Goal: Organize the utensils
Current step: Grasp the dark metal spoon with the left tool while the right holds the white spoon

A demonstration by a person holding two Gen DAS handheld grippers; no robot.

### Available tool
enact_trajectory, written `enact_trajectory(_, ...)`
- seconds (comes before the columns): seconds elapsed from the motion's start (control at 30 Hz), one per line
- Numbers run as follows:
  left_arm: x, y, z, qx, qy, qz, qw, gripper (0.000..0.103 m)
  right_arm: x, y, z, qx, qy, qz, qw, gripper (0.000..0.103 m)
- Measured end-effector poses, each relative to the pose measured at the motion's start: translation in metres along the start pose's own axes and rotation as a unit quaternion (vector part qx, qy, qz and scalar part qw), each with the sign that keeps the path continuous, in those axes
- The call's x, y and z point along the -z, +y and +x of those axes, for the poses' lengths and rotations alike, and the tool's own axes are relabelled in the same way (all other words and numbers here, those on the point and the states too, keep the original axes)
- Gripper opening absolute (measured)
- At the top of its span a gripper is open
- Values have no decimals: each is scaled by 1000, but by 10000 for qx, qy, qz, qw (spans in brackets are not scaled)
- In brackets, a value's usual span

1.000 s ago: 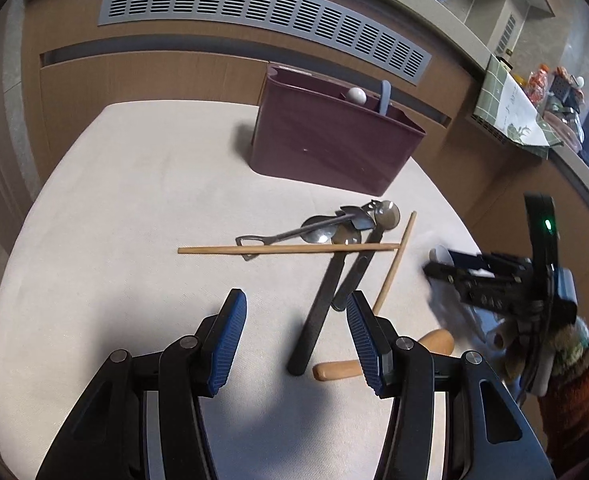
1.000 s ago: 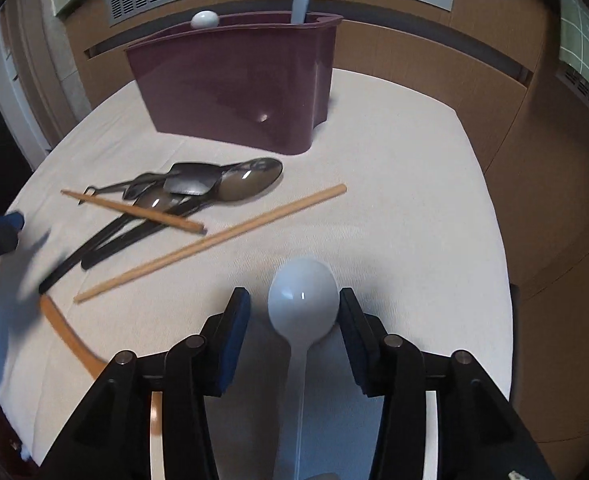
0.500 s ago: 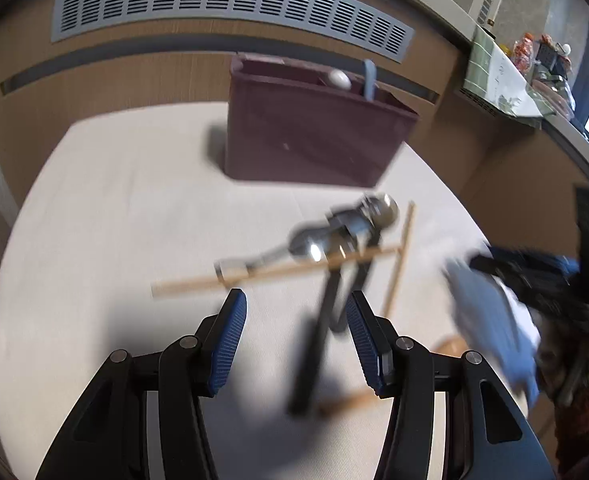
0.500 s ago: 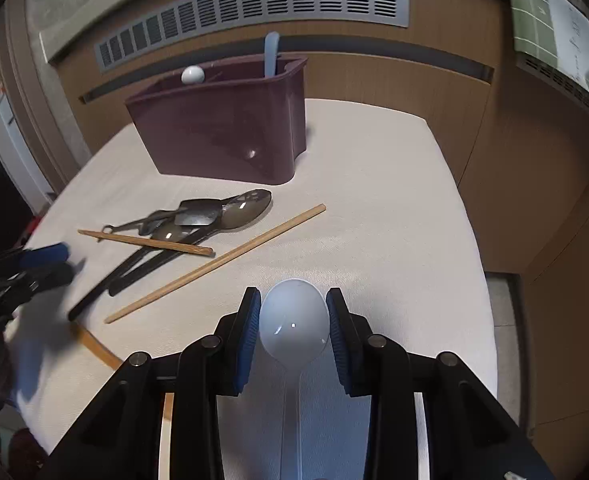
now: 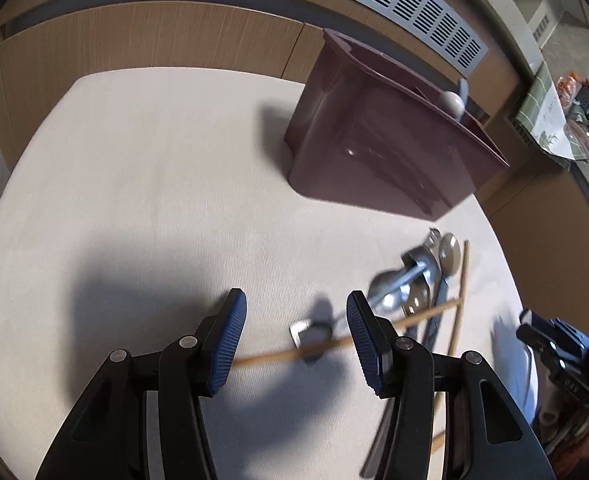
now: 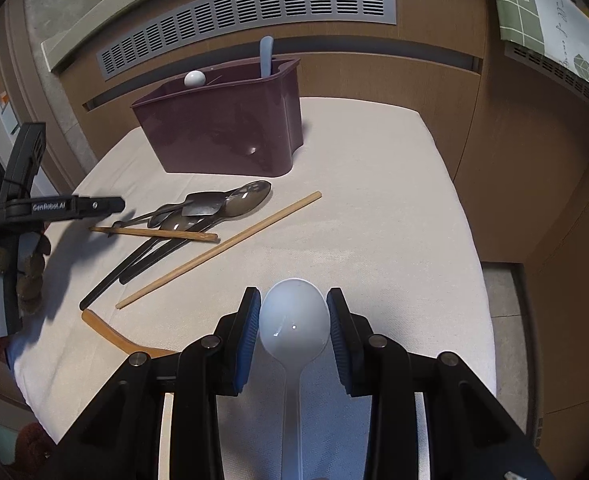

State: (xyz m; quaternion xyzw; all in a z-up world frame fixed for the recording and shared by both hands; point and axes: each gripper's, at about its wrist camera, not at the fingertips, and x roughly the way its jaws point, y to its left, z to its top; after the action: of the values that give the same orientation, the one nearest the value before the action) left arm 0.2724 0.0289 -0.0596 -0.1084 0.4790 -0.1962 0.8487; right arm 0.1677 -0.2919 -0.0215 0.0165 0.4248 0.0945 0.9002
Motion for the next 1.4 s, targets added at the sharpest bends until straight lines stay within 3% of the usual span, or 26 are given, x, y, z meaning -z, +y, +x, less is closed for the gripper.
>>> enact_trajectory(0.13,22,-14,-9,339,359,235,9985,53,2,0,0,-35,28,3,10000,32)
enact_trajectory(0.37,64,-53,-22,198,756,1015,9918,54,5,3,-2,-112,-24,45,9999,32)
enact_trajectory(0.53,71,-81,-35,41,352,1642,9858,54,7,1,-3,-82,-55,79,9999,32)
enact_trajectory(0.67,61,-100,-26,-126,231,2024,9789,54,11,-5,-5,-65,-41,163,9998,32)
enact_trajectory(0.77,38,-103,-13,-194,144,2010,9793,54,14,-8,-5,-51,-12,215,9998,32)
enact_trajectory(0.9,0,-113,19,41,275,1855,9823,54,15,-6,-1,-82,34,230,9997,32)
enact_trajectory(0.93,-4,-120,27,-48,286,2045,9784,54,16,-5,1,-87,52,215,9997,32)
enact_trajectory(1.03,-13,-141,52,-634,440,2899,9539,54,16,0,2,-32,90,126,9999,32)
enact_trajectory(1.1,-19,-139,59,-855,540,3017,9480,54,17,1,-2,22,45,27,10000,32)
enact_trajectory(1.17,-24,-129,62,-841,664,2931,9501,54,17,-1,-5,46,1,-16,10000,32)
enact_trajectory(1.27,-28,-113,56,-653,728,2553,9619,54,17,-6,-3,41,9,41,10000,32)
enact_trajectory(1.4,-17,-93,53,-184,1123,1993,9733,54,15,-9,4,11,73,124,9999,32)
